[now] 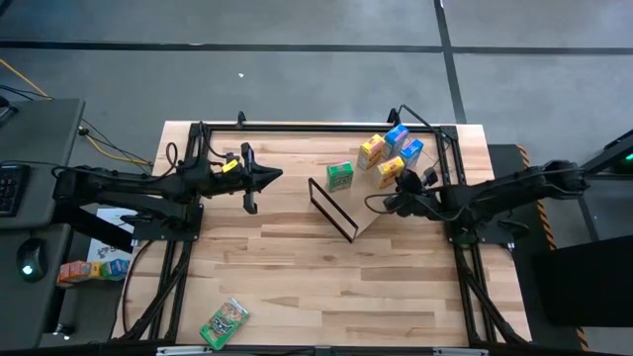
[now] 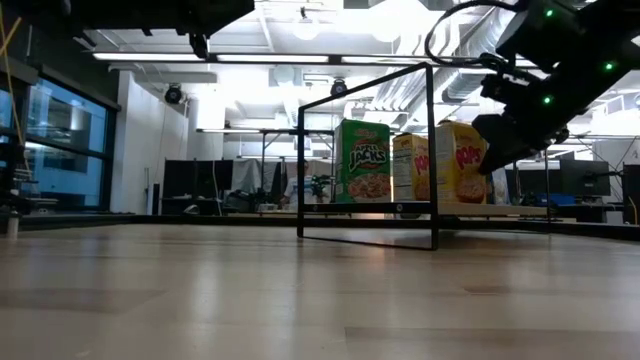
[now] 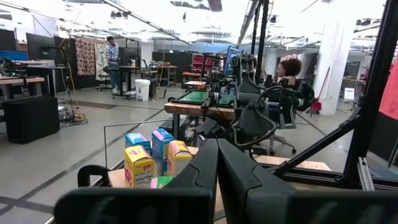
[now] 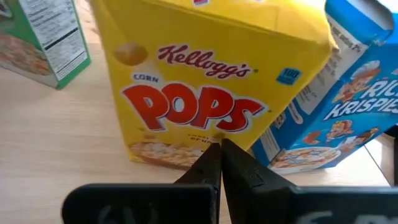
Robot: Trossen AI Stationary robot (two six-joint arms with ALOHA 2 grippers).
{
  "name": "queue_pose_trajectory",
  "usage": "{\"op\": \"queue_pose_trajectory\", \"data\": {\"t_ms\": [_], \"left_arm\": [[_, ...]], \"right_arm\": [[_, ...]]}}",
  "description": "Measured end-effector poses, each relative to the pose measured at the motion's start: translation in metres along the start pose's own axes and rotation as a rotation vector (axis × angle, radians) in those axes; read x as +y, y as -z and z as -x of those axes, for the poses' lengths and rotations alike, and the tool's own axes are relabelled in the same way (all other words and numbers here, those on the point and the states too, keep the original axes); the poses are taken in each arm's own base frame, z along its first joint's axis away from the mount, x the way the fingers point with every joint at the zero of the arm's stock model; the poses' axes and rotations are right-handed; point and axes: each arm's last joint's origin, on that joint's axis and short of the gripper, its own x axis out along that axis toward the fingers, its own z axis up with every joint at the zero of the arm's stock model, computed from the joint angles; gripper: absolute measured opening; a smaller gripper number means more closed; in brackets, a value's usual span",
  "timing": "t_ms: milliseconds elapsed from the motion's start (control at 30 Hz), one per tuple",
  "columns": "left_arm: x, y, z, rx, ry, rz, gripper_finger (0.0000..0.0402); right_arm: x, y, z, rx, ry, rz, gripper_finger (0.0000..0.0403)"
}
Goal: Stack cereal on shelf
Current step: Put the yellow cereal box on the shelf aligned with the yellow cereal box
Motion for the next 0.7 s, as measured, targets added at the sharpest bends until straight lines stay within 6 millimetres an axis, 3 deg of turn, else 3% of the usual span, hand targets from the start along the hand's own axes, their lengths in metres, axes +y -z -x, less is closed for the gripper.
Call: {"op": "queue_pose_trajectory", "data": {"t_ms": [433, 700], "left_arm": [[0.0, 0.0001, 0.0, 0.001, 0.0, 0.0, 0.0], [0.0004, 0.0018, 0.0, 0.018, -0.006, -0.002, 0.0]], "right_arm": [[-0.0017, -0.0037, -0.0037, -0.023, 0.03, -0.038, 0.0], [0.003, -0.009, -0.0008, 0.023, -0.07, -0.026, 0.0]]}}
